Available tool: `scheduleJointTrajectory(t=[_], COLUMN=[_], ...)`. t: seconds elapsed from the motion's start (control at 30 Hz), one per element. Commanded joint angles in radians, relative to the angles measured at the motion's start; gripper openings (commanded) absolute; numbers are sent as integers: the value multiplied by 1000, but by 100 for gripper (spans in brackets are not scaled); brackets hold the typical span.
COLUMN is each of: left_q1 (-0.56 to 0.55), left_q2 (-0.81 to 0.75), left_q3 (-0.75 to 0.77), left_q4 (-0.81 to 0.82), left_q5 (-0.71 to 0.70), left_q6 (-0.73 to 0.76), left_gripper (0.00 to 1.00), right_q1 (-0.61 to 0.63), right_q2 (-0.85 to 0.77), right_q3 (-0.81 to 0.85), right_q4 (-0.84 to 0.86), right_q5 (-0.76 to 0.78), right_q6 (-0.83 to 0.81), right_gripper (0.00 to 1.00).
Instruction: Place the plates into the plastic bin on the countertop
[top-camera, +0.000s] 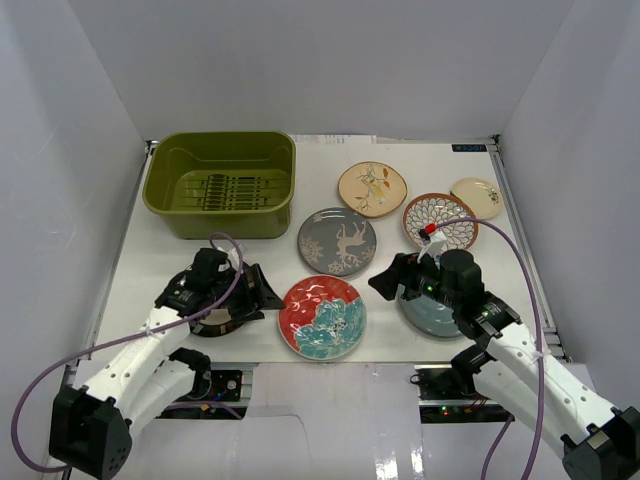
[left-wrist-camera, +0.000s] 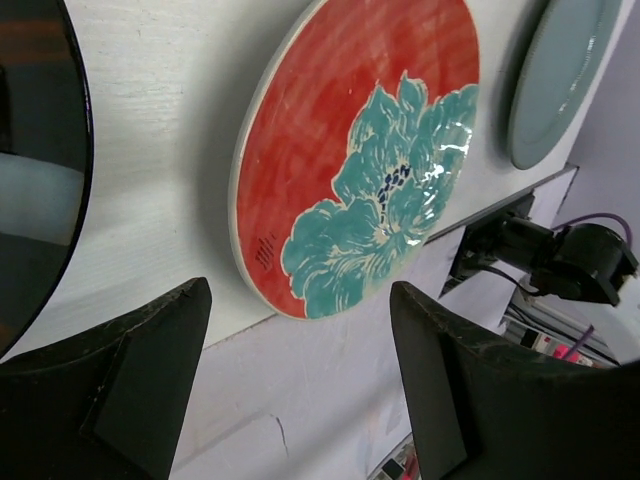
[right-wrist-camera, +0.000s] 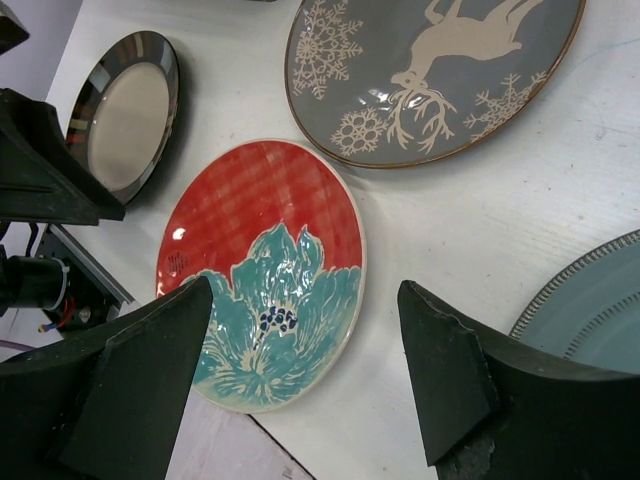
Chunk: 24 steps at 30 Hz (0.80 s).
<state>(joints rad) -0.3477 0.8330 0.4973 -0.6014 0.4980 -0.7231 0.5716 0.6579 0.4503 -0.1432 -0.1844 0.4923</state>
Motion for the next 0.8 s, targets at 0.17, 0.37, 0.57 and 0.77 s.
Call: scheduleJointTrajectory(t=[0.17, 0.37, 0.57, 0.77], left_q1=[-152, -160, -169, -178], left_q2=[136, 215, 316, 328], left_q3=[-77, -149, -200, -212], left_q4=[208, 372, 494, 514], left_q5=[-205, -187, -170, -176], left_q6=[-127, -128, -124, -128], left_gripper=[80, 72, 54, 14], right_q1=[5, 5, 5, 5], right_q2=[-18, -26, -27, -11], right_q3=[-10, -41, -74, -88], right_q4=[70, 102, 131, 174], right_q5=[-30, -44, -58, -63], right_q6=[8, 23, 46, 60], right_gripper=[80, 78, 75, 74])
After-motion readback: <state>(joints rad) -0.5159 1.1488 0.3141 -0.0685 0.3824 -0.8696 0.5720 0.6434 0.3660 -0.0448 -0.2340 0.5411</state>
